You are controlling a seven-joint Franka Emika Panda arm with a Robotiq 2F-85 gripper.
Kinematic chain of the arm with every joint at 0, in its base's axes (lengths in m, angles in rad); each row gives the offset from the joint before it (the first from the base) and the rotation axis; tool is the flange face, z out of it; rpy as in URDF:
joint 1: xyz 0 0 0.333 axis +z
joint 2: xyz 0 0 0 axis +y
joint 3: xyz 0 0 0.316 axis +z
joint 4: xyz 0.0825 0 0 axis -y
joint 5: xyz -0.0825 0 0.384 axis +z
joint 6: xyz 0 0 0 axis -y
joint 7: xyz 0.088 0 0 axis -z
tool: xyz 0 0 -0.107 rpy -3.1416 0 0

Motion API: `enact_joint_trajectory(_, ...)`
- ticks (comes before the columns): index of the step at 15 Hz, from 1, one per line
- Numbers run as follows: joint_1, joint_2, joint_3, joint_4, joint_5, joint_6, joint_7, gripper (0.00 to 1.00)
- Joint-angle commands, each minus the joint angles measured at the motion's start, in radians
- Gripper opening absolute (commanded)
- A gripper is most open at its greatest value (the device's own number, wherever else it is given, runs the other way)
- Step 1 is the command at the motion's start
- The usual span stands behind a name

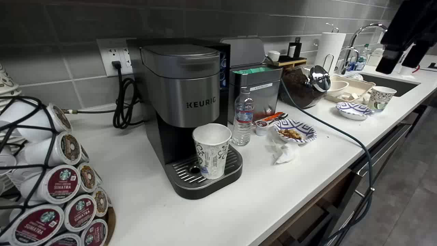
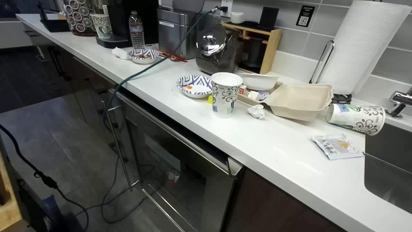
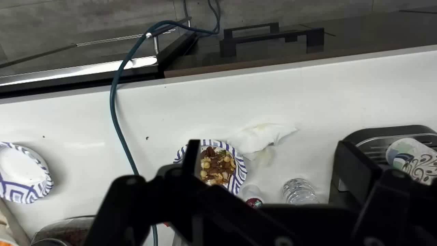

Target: Pour the contents of the bowl into the other bowl

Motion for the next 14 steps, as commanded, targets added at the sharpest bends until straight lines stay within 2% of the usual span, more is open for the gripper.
enact_joint_trajectory(1, 0.022, 0.003, -0.019, 0.002, -0.009, -0.002, 0.007, 1.00)
enact_joint_trajectory(5, 0.022, 0.003, -0.019, 0.002, -0.009, -0.002, 0.007, 1.00)
enact_joint_trajectory(8, -0.003, 0.060, -0.036, -0.003, 0.017, 0.053, 0.079, 1.00)
enact_joint_trajectory(12, -0.040, 0.188, -0.066, -0.058, 0.006, 0.241, 0.237, 1.00)
enact_joint_trajectory(14, -0.042, 0.263, -0.098, -0.065, 0.025, 0.297, 0.291, 1.00)
